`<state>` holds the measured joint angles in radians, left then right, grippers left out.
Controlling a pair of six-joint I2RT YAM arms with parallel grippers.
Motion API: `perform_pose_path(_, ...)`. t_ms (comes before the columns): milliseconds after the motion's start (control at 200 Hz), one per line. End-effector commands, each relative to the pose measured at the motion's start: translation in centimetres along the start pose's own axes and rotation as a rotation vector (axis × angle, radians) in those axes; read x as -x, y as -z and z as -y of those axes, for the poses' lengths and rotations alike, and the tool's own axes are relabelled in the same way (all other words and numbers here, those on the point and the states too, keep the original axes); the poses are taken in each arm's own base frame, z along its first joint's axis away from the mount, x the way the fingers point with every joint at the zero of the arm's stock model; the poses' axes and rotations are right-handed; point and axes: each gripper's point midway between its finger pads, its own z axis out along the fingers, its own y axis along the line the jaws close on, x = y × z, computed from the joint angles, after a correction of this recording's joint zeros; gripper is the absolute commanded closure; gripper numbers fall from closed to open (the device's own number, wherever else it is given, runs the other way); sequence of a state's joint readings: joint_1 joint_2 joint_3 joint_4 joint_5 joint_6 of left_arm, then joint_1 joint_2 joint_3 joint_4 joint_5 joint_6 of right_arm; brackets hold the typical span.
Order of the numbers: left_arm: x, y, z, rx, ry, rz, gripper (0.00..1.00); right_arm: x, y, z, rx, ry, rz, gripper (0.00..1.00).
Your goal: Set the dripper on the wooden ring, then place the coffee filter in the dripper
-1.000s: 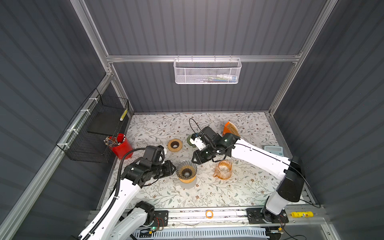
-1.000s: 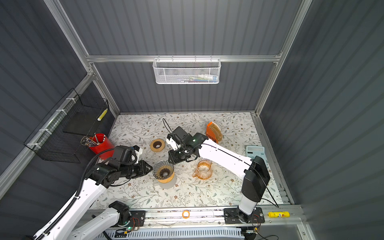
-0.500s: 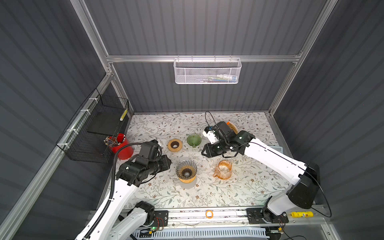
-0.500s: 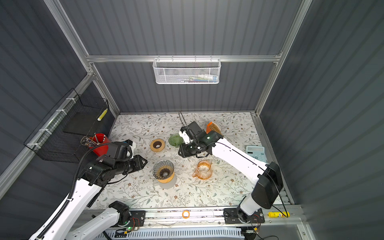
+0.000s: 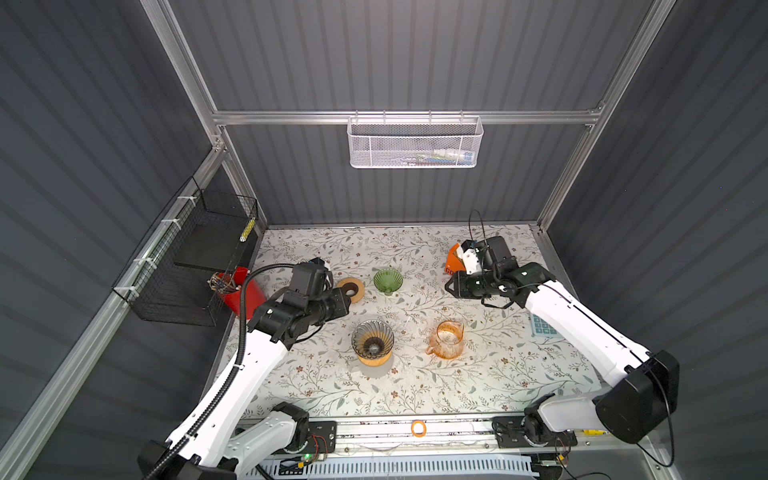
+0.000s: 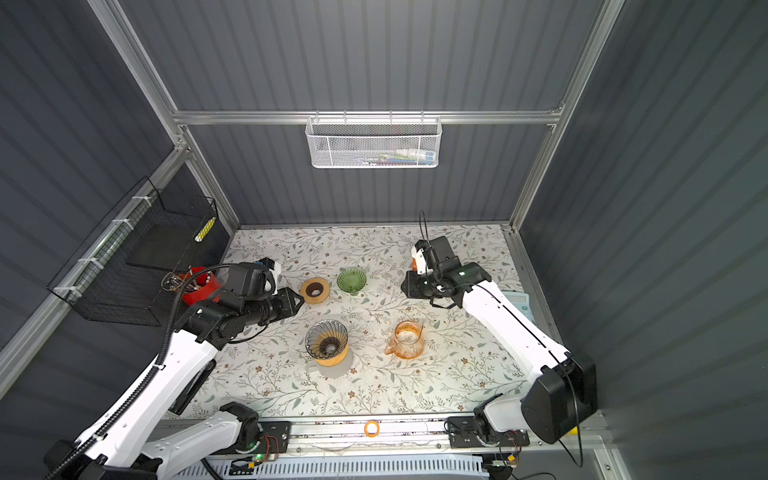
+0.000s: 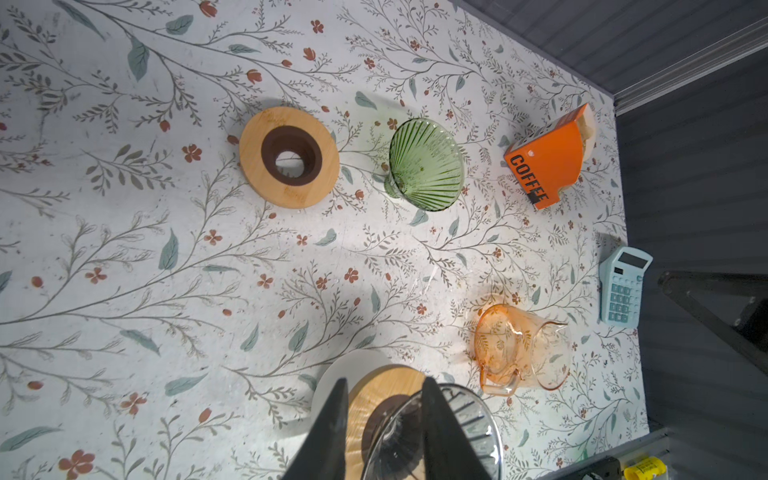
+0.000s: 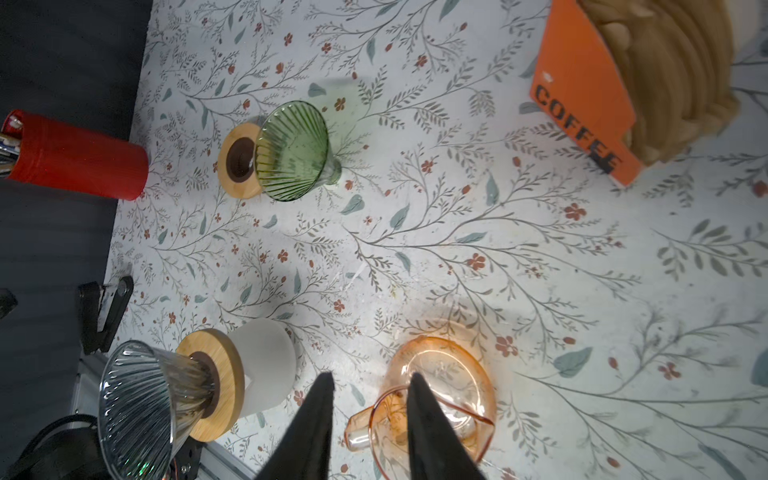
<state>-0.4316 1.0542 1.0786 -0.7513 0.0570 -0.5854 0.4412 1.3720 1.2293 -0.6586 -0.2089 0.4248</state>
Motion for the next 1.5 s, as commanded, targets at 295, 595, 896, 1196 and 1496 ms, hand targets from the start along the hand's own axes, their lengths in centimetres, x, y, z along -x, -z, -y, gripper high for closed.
perform_pose_path(295, 2.1, -2.3, 2.4, -0.089, -0.045, 0.023, 0.69, 3.4, 0.6, 5.5, -0.053, -0.069, 0.117, 0.73)
perform_pose_path(595, 3.0, -2.3, 2.5, -0.099, -0.037, 0.086, 0.68, 5.5, -0.4, 7.7, -0.065, -0.085, 0.149, 0.78)
perform_pose_path(896, 2.6, -2.6, 2.4, -0.106, -0.056, 0.083, 0.68, 6.4, -1.9, 9.8, -0.070, -0.115, 0.146, 0.81)
perform_pose_path(1196, 1.9, -3.1, 2.2, -0.108, -0.070, 0.054, 0.68, 7.1, -4.0, 10.7, -0.075, -0.119, 0.124, 0.82)
perform_pose_path(1496, 1.9, -3.9, 2.0, -0.093, -0.070, 0.039, 0.68, 9.2, -6.5, 10.9, -0.044, -0.127, 0.128, 0.81)
